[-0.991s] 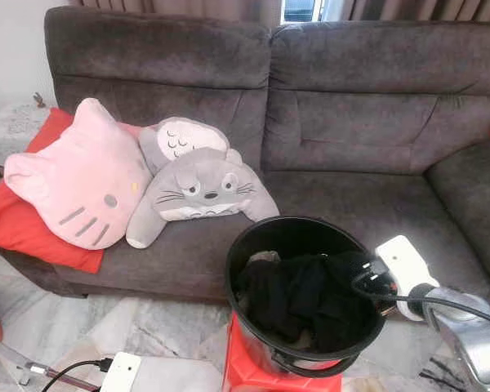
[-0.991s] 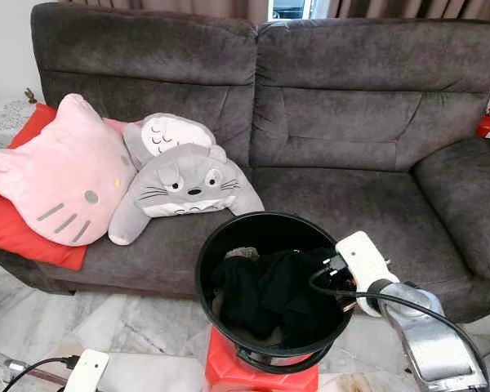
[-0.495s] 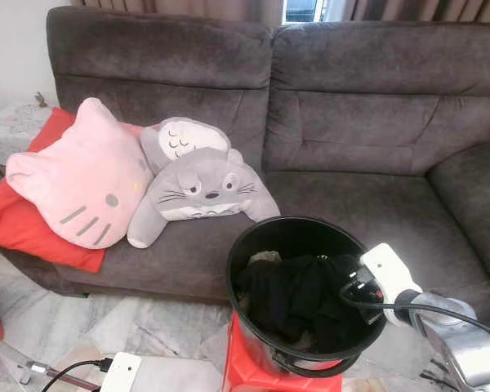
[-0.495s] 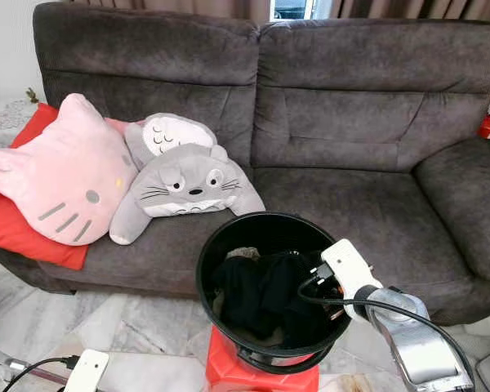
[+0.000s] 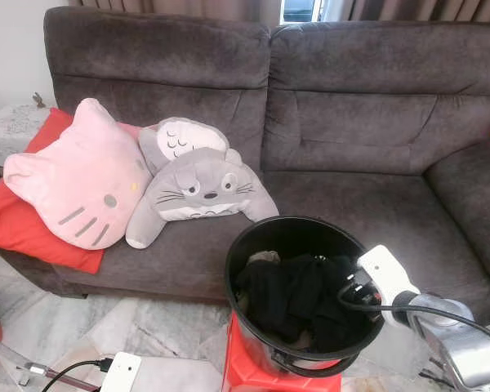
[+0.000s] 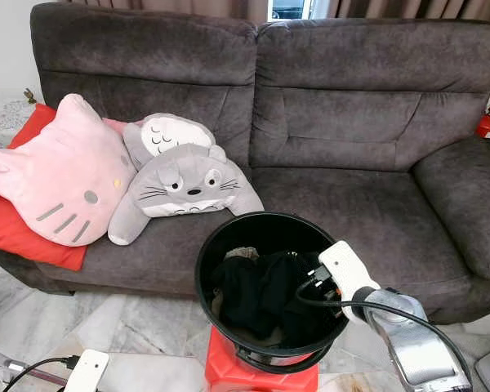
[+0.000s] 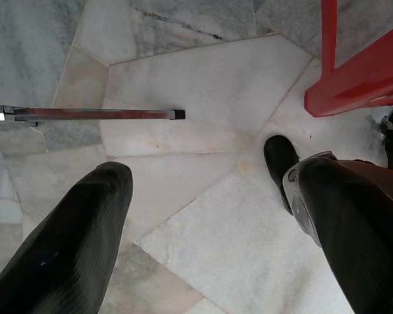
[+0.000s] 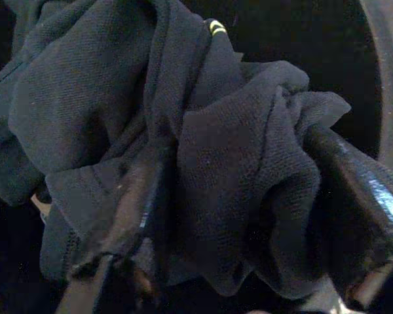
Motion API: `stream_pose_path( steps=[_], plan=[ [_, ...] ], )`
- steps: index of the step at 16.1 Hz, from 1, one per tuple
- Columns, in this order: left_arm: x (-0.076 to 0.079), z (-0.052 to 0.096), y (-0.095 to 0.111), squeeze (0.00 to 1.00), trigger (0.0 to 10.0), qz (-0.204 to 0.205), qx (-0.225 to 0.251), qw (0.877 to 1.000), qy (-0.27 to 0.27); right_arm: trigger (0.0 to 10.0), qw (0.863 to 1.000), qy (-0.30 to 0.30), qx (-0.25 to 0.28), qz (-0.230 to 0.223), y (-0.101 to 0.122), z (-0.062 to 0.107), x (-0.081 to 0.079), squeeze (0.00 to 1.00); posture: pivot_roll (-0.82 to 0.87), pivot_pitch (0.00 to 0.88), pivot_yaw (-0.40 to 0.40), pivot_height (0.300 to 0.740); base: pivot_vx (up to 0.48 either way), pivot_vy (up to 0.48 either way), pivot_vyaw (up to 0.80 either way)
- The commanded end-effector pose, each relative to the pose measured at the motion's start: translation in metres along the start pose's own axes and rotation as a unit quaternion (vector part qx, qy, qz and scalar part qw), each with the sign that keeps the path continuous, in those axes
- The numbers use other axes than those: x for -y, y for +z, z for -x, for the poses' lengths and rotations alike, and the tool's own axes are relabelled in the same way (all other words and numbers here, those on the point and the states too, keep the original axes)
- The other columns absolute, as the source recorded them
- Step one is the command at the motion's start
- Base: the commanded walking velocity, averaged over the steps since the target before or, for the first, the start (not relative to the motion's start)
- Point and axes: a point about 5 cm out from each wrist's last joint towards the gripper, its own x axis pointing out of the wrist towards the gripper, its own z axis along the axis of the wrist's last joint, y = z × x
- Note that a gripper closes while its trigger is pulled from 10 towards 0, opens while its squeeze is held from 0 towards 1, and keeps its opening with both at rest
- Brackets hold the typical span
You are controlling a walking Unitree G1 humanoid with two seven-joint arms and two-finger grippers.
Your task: Hang hanger
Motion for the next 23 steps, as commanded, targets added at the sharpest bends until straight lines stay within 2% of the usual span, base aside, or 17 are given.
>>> stream_pose_path(
  steps=[1, 13, 16, 18, 19, 20, 21, 23],
  plan=[
    [-0.001, 0.001, -0.004, 0.0, 10.0, -0.003, -0.01, 1.0, -0.001, 0.0, 1.0, 0.005, 0.001, 0.004, 0.001, -0.002, -0.001, 0.0, -0.11, 0.0, -0.012, 0.74, 0.0, 0.0, 0.0],
    [-0.001, 0.001, -0.004, 0.0, 10.0, -0.002, -0.01, 1.0, -0.001, 0.0, 1.0, -0.028, 0.005, -0.01, 0.006, -0.008, 0.004, 0.0, -0.11, 0.0, -0.011, 0.74, 0.0, 0.0, 0.0],
    [-0.001, 0.001, -0.004, 0.0, 10.0, -0.002, -0.01, 1.0, -0.001, 0.0, 0.998, -0.054, 0.012, -0.02, 0.01, -0.01, 0.01, 0.0, -0.11, 0.0, -0.011, 0.74, 0.0, 0.0, 0.0],
    [-0.001, 0.001, -0.005, 0.0, 10.0, -0.002, -0.01, 1.0, 0.001, 0.0, 0.992, -0.112, 0.06, -0.029, 0.033, -0.011, 0.026, 0.0, -0.11, 0.0, -0.007, 0.74, 0.0, 0.0, 0.0],
    [-0.002, 0.001, -0.004, 0.0, 10.0, -0.002, -0.009, 1.0, 0.003, 0.0, 0.984, -0.137, 0.11, -0.032, 0.055, -0.01, 0.033, 0.0, -0.11, 0.0, -0.007, 0.74, 0.0, 0.0, 0.0],
    [-0.002, 0.001, -0.004, 0.0, 10.0, -0.003, -0.009, 1.0, 0.003, 0.0, 0.979, -0.147, 0.139, -0.035, 0.068, -0.009, 0.036, 0.0, -0.11, 0.0, -0.006, 0.74, 0.0, 0.0, 0.0],
    [-0.002, 0.001, -0.004, 0.0, 10.0, -0.003, -0.008, 1.0, 0.004, 0.0, 0.959, -0.157, 0.233, -0.031, 0.112, -0.003, 0.037, 0.0, -0.11, 0.0, -0.006, 0.74, 0.0, 0.0, 0.0],
    [-0.001, 0.0, -0.003, 0.0, 10.0, -0.002, -0.007, 1.0, 0.005, 0.0, 0.937, -0.147, 0.315, -0.032, 0.154, 0.004, 0.031, 0.0, -0.11, 0.0, -0.006, 0.74, 0.0, 0.0, 0.0]
  ],
)
